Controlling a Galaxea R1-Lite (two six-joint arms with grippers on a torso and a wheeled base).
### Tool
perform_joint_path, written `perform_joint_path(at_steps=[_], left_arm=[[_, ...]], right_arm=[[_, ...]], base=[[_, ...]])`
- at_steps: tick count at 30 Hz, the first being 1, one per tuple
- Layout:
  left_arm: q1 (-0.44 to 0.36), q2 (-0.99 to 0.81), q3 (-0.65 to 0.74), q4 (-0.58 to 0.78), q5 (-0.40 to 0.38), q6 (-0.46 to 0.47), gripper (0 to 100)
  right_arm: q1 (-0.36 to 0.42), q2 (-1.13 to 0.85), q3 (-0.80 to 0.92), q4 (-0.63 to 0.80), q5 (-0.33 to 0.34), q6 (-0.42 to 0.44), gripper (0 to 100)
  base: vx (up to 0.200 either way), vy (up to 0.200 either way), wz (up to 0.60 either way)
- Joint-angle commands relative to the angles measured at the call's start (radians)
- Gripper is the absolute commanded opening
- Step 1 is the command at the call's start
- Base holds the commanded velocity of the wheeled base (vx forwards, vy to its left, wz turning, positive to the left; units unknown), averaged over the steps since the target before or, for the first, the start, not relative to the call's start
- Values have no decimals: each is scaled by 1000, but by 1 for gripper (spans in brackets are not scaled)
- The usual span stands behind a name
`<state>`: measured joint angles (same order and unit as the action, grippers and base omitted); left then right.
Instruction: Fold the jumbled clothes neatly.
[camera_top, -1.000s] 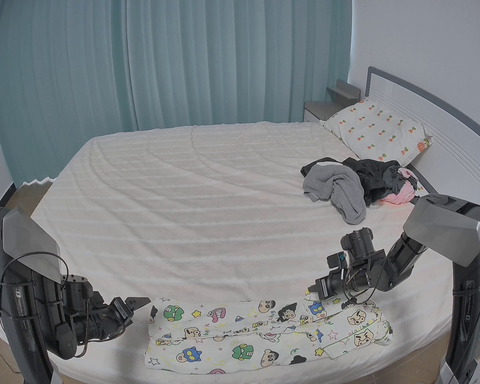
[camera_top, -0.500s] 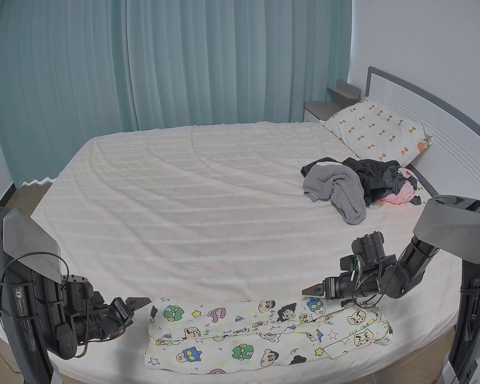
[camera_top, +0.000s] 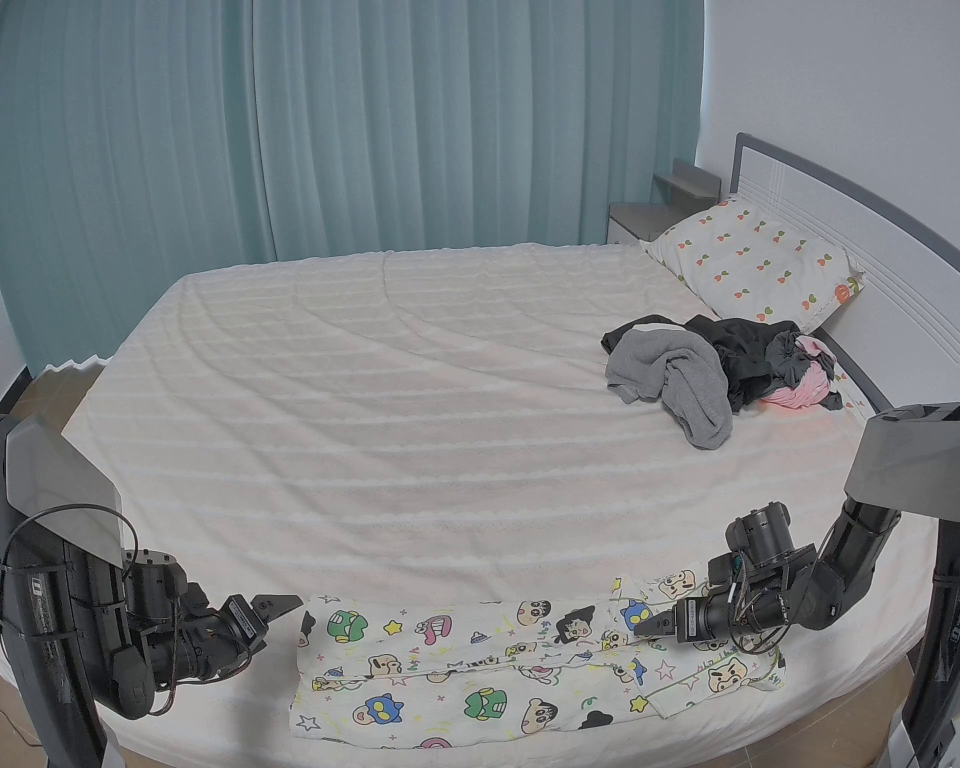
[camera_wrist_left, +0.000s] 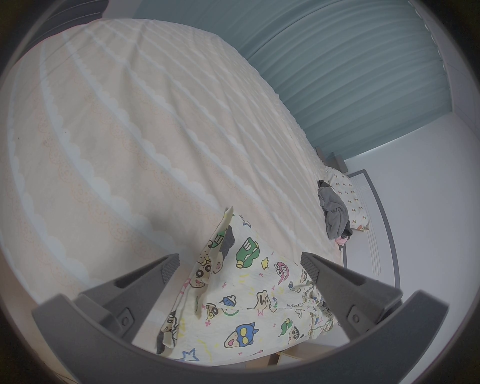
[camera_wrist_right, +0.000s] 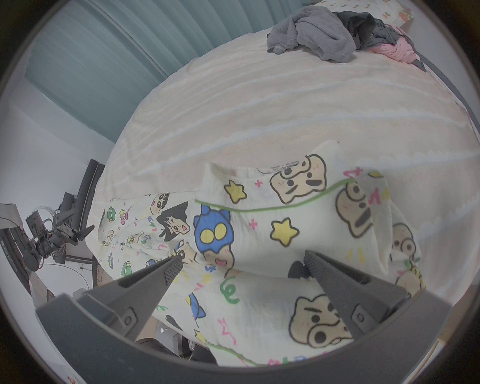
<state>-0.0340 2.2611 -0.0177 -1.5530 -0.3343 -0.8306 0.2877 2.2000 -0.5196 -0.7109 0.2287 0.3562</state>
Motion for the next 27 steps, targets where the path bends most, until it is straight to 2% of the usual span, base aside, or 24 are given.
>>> perform_joint_path(at_steps=[1, 3, 5, 6, 8, 9, 10, 12, 18, 22, 24, 27], left_arm=[[-1, 2, 15, -18, -2, 7, 100], [-6, 2, 12, -18, 1, 36, 100], [-7, 0, 10, -18, 4, 45, 100], [-24, -5, -4, -18, 44, 65, 100], [-49, -2, -28, -18, 92, 65, 100], [-49, -2, -28, -18, 92, 65, 100], [-83, 5, -58, -18, 152, 65, 100], [-119, 6, -77, -18, 195, 68, 100], [-201, 43, -128, 17, 204, 122, 100], [-202, 72, -192, 65, 205, 123, 100], [-201, 92, -217, 77, 199, 125, 100], [-201, 118, -220, 77, 198, 146, 100]], right_arm=[[10, -174, 133, -151, -5, 124, 100], [11, -252, 213, -214, -5, 165, 100], [13, -270, 239, -226, -5, 170, 100], [15, -335, 335, -286, -14, 178, 100], [15, -362, 391, -338, -19, 181, 100], [15, -362, 391, -338, -19, 181, 100], [13, -370, 431, -392, -19, 181, 100], [15, -361, 455, -435, -16, 185, 100], [8, -258, 470, -493, 6, 224, 100], [11, -207, 497, -564, 14, 242, 100], [16, -166, 518, -659, 17, 244, 100], [13, -141, 518, -691, 12, 245, 100]], base=[[0, 0, 0], [0, 0, 0], [0, 0, 0], [0, 0, 0], [0, 0, 0], [0, 0, 0], [0, 0, 0], [0, 0, 0], [0, 0, 0], [0, 0, 0], [0, 0, 0], [0, 0, 0]])
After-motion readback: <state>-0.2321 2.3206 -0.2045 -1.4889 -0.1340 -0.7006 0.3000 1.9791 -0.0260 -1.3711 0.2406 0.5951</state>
